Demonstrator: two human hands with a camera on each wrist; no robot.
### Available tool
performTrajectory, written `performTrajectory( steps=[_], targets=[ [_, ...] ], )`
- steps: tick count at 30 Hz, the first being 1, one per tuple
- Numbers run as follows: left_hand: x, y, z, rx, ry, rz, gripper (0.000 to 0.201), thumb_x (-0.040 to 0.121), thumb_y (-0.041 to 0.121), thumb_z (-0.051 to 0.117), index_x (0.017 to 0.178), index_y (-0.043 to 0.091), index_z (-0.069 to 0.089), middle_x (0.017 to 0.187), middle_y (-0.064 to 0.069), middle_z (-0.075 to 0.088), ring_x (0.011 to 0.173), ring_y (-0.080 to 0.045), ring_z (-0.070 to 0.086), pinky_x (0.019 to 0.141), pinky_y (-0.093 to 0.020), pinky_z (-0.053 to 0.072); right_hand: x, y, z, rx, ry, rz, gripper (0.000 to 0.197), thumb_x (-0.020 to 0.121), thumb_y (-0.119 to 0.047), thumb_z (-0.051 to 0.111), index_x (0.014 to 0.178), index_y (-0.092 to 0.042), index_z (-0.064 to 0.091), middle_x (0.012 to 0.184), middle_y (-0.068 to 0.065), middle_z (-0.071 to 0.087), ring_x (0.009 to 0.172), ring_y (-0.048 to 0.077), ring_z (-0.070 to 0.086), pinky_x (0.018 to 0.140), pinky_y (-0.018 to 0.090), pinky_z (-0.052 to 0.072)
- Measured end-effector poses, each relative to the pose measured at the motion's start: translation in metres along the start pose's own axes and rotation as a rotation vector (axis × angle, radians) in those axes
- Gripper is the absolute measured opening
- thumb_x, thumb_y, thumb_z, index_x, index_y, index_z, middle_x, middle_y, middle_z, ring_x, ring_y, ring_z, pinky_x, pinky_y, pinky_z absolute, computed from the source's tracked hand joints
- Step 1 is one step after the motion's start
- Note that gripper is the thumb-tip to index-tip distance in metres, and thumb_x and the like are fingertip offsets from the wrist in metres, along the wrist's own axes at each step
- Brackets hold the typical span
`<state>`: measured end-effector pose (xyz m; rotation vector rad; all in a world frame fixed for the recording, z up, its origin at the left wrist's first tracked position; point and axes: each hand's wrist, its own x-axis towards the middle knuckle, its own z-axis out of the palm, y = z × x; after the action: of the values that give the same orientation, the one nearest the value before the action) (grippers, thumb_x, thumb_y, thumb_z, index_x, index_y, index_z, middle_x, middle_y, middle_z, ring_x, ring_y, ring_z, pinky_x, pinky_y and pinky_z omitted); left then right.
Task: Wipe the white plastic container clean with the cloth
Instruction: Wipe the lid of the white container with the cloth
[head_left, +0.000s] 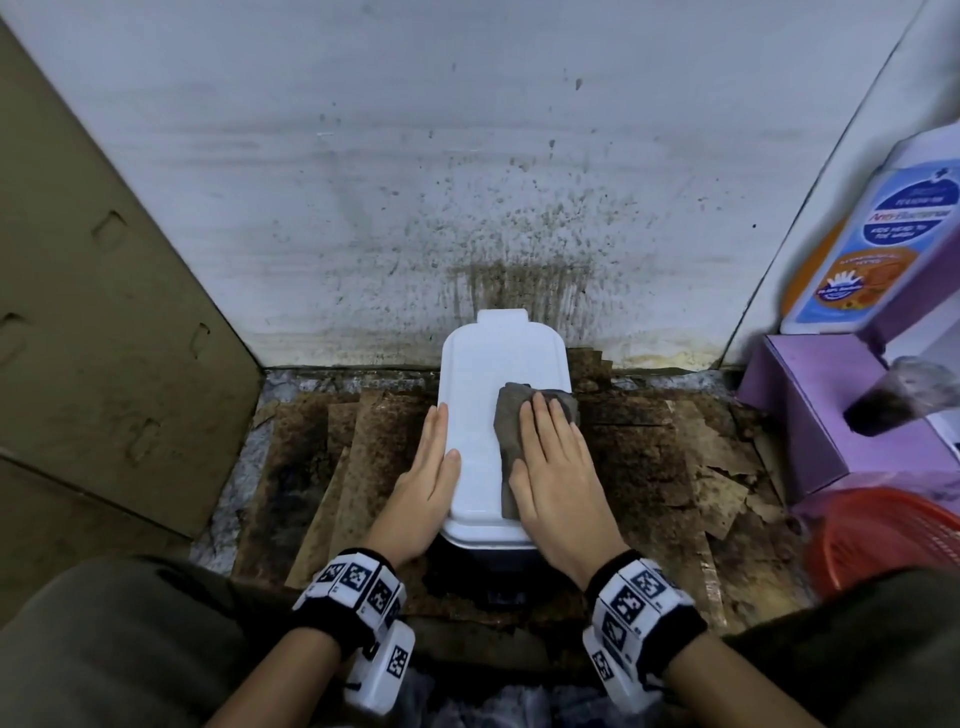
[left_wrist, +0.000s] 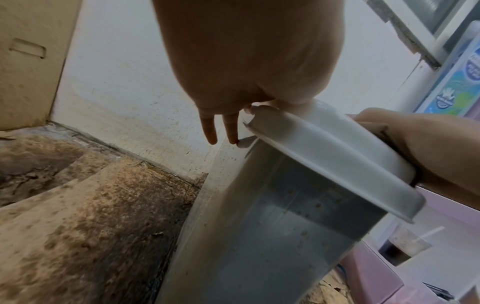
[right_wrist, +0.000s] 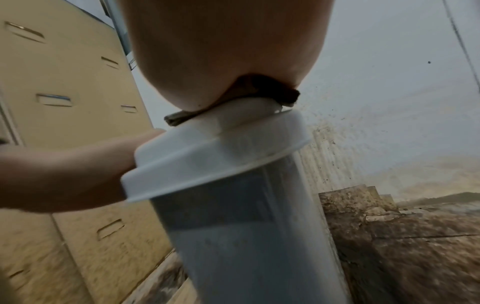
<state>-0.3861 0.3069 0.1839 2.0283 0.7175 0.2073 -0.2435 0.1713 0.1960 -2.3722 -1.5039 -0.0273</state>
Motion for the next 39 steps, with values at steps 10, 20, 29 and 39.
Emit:
performTrajectory(
  steps=[10,20,29,39],
  targets=[
    [0.001,0.001,0.002,-0.020,0.019,-0.019,0.056,0.109,0.044,0.023,0.157,0.044,-0.007,0.164,0.028,-0.013,0.137,0.029,-0.007,0.116,-0.015,0.004,-0.032,-0.019,0.009,-0.118,0.059,0.116,0.060,0.104,-0.031,0.021,0.155,0.000,0.025,0.163,0.018,0.026,0.153,0.031,0.021,0.120,0.048,0.028],
    [-0.003,0.005,-0.001,0.012,0.022,-0.025,0.057,0.108,0.048,0.023,0.157,0.047,-0.007,0.163,0.032,-0.012,0.125,0.039,-0.002,0.112,-0.017,0.011,-0.025,-0.010,0.010,0.513,0.149,0.465,0.065,0.102,-0.041,0.014,0.159,-0.009,0.019,0.165,0.003,0.023,0.152,0.016,0.022,0.125,0.033,0.014],
    [-0.006,0.015,-0.005,0.095,0.054,-0.067,0.058,0.108,0.048,0.025,0.159,0.043,-0.003,0.167,0.022,-0.001,0.147,-0.002,0.018,0.120,-0.036,0.020,-0.022,0.002,-0.016,1.077,0.070,0.616,0.057,0.101,-0.061,0.036,0.154,-0.041,0.029,0.151,-0.015,0.044,0.136,0.008,0.043,0.117,0.037,0.033],
    [-0.003,0.041,-0.011,0.459,0.170,-0.190,0.058,0.106,0.038,0.029,0.161,0.024,0.016,0.167,-0.003,0.020,0.152,-0.022,0.016,0.119,-0.045,0.010,-0.023,-0.001,-0.010,1.062,0.150,0.625,0.048,0.105,-0.049,0.036,0.152,-0.047,0.030,0.148,-0.012,0.051,0.135,0.014,0.048,0.115,0.040,0.039]
  ],
)
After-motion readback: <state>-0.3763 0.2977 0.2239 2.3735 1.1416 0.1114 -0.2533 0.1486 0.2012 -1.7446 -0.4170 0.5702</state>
